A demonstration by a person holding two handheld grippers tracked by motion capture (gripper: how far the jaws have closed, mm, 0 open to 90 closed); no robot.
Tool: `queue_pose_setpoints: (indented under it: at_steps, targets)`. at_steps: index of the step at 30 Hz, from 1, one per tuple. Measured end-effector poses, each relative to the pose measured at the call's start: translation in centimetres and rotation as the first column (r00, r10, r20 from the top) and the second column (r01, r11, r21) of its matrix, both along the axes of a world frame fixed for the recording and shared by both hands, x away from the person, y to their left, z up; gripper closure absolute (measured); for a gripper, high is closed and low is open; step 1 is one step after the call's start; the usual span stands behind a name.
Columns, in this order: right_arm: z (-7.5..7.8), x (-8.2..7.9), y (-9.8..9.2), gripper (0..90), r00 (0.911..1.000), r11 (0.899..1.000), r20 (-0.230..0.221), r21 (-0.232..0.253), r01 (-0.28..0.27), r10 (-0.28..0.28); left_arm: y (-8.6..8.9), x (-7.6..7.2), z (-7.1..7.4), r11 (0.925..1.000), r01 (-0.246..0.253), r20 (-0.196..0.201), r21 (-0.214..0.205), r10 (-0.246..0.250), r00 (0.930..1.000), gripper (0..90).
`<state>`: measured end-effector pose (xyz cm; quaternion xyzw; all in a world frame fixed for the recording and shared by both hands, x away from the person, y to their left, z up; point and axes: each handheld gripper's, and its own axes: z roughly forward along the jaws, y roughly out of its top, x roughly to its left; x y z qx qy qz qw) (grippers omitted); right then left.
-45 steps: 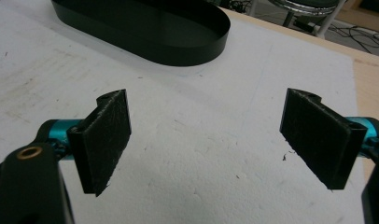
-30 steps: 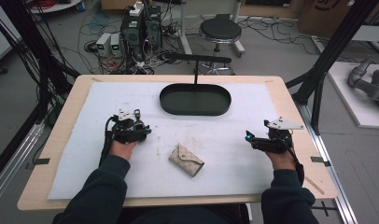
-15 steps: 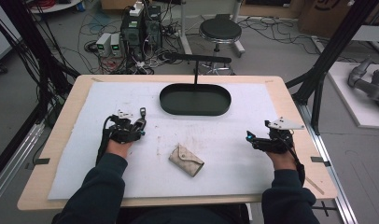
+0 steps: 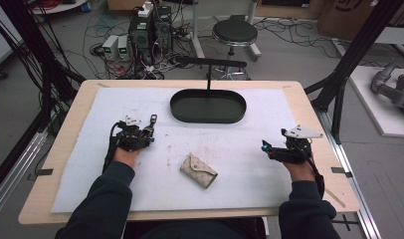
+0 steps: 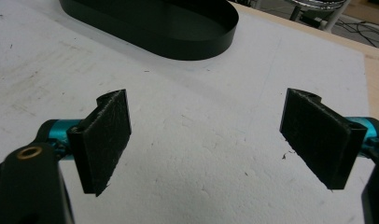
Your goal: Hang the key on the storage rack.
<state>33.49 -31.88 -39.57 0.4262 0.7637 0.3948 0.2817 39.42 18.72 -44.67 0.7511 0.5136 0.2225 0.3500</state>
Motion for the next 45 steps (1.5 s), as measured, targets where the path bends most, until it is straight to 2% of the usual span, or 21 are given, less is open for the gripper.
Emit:
queue_pose_setpoints:
  at_steps: [4,7,15,25,28,29,34,42,45]
  targets:
    - [0.0,0.0,-0.1,16.6,1.0,1.0,-0.002,0.001,-0.004,0.004,0.0,0.0,0.1,0.9999,-0.006,-0.006,-0.008,0.006,1.0,48.1]
    - [0.0,0.1,-0.2,16.6,1.0,1.0,-0.007,0.005,-0.001,0.001,0.1,-0.1,0.3,0.999,0.0,-0.016,-0.044,-0.001,0.9999,48.1]
    - [-0.1,0.2,-0.2,16.6,1.0,1.0,-0.006,0.005,-0.006,0.006,-0.4,-0.5,1.8,0.9978,0.039,0.042,-0.054,-0.037,0.9984,48.1]
    - [-0.4,0.4,0.1,16.6,0.9998,1.0,-0.017,0.014,-0.014,0.014,-0.8,-0.7,2.6,0.9966,0.066,0.079,-0.049,-0.062,0.9949,48.1]
    - [-0.3,0.4,0.1,16.7,0.9997,1.0,-0.016,0.022,-0.017,0.017,-1.0,-0.7,3.3,0.9949,0.085,0.104,-0.055,-0.079,0.9915,48.1]
    - [-0.3,0.4,0.1,16.6,0.9997,1.0,-0.017,0.024,-0.016,0.017,-1.1,-0.7,3.4,0.9948,0.092,0.099,-0.044,-0.088,0.9912,48.1]
    - [-0.4,0.5,0.0,16.7,0.9996,1.0,-0.019,0.023,-0.018,0.018,-1.3,-0.8,3.6,0.9934,0.107,0.12,-0.041,-0.101,0.9876,48.1]
    - [-0.4,0.4,0.0,16.6,0.9996,1.0,-0.021,0.026,-0.017,0.017,-1.3,-1.1,4.0,0.9927,0.109,0.149,-0.051,-0.1,0.9837,48.2]
    - [-0.4,0.4,0.0,16.7,0.9996,1.0,-0.021,0.026,-0.017,0.017,-1.2,-1.1,4.2,0.9911,0.112,0.164,-0.072,-0.098,0.9816,48.2]
